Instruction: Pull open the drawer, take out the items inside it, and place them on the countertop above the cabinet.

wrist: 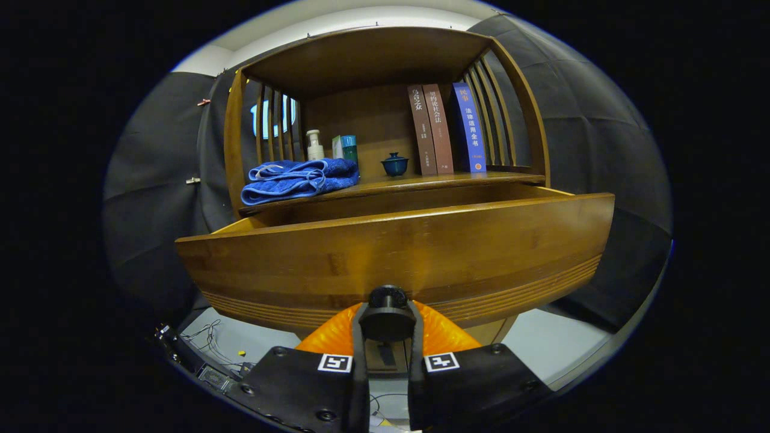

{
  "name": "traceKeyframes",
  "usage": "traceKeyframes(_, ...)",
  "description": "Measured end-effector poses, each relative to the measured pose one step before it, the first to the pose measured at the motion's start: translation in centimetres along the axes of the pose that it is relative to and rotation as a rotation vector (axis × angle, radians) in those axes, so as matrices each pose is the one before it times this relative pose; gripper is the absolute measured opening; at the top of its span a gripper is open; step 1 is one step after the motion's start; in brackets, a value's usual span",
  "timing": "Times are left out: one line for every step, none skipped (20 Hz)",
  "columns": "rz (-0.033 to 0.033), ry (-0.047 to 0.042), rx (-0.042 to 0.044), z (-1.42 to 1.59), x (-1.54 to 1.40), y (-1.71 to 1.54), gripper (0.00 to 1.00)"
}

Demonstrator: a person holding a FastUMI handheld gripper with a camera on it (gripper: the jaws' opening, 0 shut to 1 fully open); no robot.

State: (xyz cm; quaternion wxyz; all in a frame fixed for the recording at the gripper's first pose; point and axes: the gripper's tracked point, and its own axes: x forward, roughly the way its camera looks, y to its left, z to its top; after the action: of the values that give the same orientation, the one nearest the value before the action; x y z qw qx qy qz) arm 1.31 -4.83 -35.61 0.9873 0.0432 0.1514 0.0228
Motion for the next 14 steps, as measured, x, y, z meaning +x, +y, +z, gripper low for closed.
traceKeyframes(0.00390,0.00315,-0.00485,-0.338,-0.574,0.034,0.29)
traceKeyframes(0.00066,0.00759,-0.00156,-0.372,-0.436,-0.067,0.29)
traceKeyframes(0.00024,0.00984,0.00075,-0.561,-0.460,-0.055,0.29)
traceKeyframes(0.00272,-0.00533,-0.00155,-0.081,-0.315,-0.009,0.29)
traceKeyframes(0.00081,-0.00292,-0.01135,-0.186,0.041,0.086,0.29)
traceKeyframes(-0.00251,0.00997,-0.00853,-0.035,-0.118,-0.154,0.29)
traceKeyframes(-0.00221,0.00511,-0.00312,0.098,-0.032,-0.011,0.29)
traceKeyframes(-0.00001,0.00599,-0.01101,-0.081,0.110,0.119,0.29)
traceKeyframes(0.00431,0.00859,-0.01403,0.217,-0.277,0.105,0.41)
traceKeyframes(-0.00075,-0.00227,-0.00879,0.038,-0.445,-0.154,0.52)
traceKeyframes(0.00474,-0.00384,-0.01157,0.445,-0.337,0.080,0.64)
traceKeyframes(0.01021,0.01338,-0.01104,-0.039,-0.367,0.112,0.76)
traceKeyframes(0.00094,0.01867,-0.00902,-0.011,-0.287,-0.096,0.88)
traceKeyframes(-0.00613,0.00355,-0.00459,0.746,-1.209,-0.364,0.99)
